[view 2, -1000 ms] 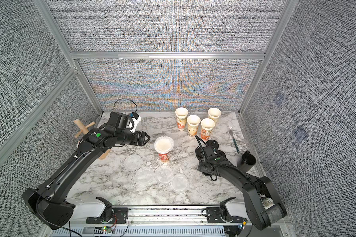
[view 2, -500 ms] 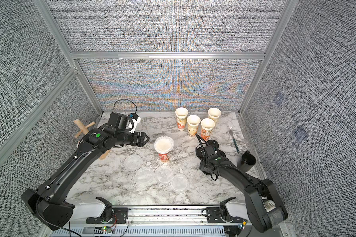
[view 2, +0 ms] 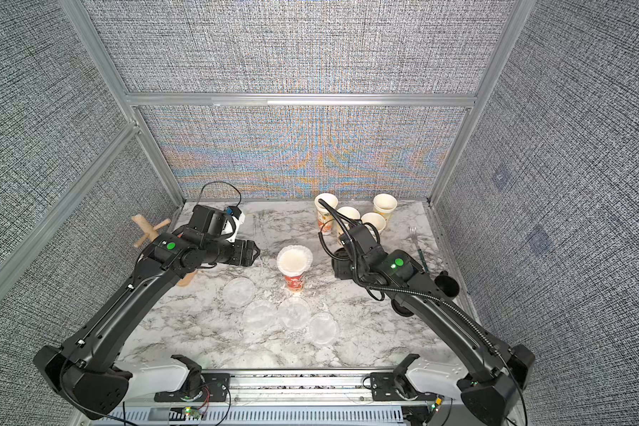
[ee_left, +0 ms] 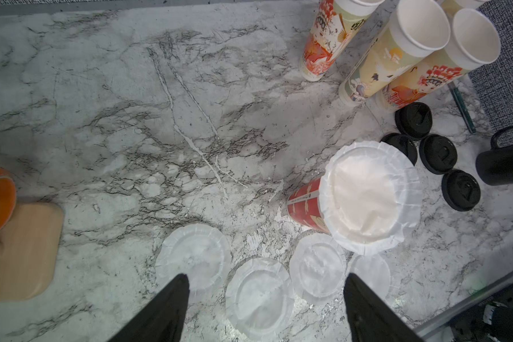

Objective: Put the leak-proof paper on the milk tea cups
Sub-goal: Pick up the cup lid from the center of the board, then place the cup lid on the cup.

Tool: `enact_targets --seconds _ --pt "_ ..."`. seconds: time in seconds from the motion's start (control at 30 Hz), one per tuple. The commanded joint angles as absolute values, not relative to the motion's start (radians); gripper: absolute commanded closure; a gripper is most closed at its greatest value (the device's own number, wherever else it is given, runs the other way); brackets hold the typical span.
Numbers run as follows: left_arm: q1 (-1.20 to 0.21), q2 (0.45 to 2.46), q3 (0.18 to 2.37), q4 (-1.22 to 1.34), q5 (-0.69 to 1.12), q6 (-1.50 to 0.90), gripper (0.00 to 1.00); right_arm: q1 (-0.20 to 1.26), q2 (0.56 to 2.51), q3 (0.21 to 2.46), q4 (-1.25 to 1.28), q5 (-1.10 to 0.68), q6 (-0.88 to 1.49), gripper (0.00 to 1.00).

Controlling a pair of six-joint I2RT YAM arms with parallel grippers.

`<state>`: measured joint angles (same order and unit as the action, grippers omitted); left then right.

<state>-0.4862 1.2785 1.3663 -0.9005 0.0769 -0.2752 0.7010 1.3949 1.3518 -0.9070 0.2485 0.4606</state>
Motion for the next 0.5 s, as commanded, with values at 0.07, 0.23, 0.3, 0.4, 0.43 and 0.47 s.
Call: enact_targets --seconds 0.07,0.23,0.3,0.4,0.43,0.47 --pt "-0.476 1.262 1.353 -0.915 0.058 -0.281 0.16 0.729 1.523 1.517 -0.99 0.179 0.335 0.33" --pt "-0.47 1.242 1.342 -0.923 0.059 -0.281 0.16 0.711 1.599 1.548 -0.9 0.093 0.291 0.33" --pt "-0.468 1.235 1.343 -0.929 0.059 -0.279 0.16 0.704 1.62 1.54 -0.854 0.036 0.28 0.33" --pt "-0.464 1.228 1.344 -0.934 0.057 -0.276 0.16 0.697 1.64 1.517 -0.787 -0.037 0.273 0.33" --pt "-0.463 1.227 1.345 -0.936 0.058 -0.277 0.16 0.693 1.643 1.508 -0.768 -0.059 0.274 0.33" --pt "-0.462 1.226 1.345 -0.937 0.057 -0.276 0.16 0.689 1.647 1.498 -0.749 -0.083 0.275 0.33"
